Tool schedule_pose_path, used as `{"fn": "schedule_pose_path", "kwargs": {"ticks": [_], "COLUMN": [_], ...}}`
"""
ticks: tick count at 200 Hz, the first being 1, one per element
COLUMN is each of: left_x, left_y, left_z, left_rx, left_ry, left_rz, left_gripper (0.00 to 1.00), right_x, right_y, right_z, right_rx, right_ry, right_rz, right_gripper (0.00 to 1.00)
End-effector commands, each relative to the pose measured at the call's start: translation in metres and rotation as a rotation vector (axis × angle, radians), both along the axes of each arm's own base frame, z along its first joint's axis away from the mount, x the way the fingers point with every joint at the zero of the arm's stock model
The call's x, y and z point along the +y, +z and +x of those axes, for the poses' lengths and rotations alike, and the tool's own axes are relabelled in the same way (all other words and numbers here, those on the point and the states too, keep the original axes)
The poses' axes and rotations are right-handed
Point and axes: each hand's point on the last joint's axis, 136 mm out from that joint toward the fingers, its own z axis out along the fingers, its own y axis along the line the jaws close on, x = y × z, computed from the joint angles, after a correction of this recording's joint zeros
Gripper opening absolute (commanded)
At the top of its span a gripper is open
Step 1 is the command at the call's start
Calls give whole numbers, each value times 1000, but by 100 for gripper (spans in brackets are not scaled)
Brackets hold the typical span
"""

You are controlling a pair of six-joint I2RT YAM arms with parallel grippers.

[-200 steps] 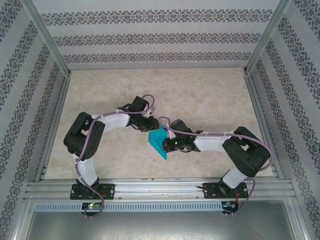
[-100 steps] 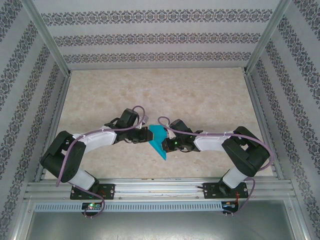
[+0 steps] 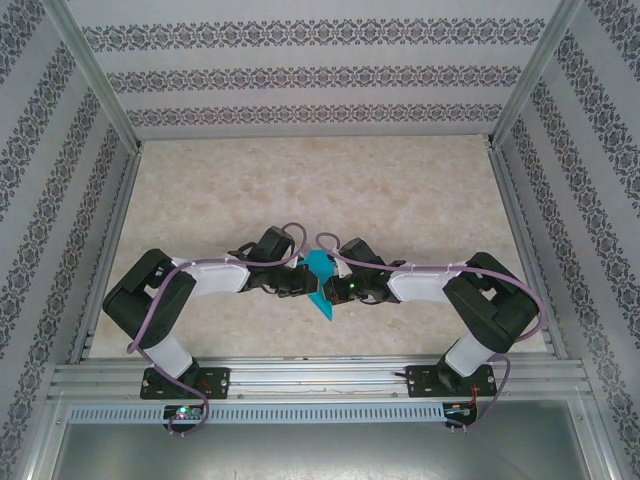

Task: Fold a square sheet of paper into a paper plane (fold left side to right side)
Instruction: Third fold the triangle at the center of the table.

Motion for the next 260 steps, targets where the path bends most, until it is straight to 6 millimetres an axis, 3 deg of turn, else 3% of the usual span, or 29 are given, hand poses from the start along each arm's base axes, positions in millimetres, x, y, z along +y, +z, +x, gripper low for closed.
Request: {"fn": "schedule_pose_path", "kwargs": {"ticks": [1, 84, 222, 260], "left_x": [-13, -2, 13, 17], "left_y": [11, -11, -27, -38], "left_z": [8, 3, -7, -10], "left_rx": [-35, -1, 21, 39], "left_ry": [-8, 16, 35, 44], "left_rz": [-42, 26, 84, 109], "left_gripper": [13, 13, 13, 13], "right_x": [-17, -18, -18, -13], "right_y": [-25, -26, -26, -16], "right_z": [-14, -14, -13, -8], "right_rx": [90, 91, 95, 87], "right_ry": [-8, -3, -4, -9], "right_rz": [-89, -106, -110, -77], "right_gripper": [0, 0, 6, 10]}}
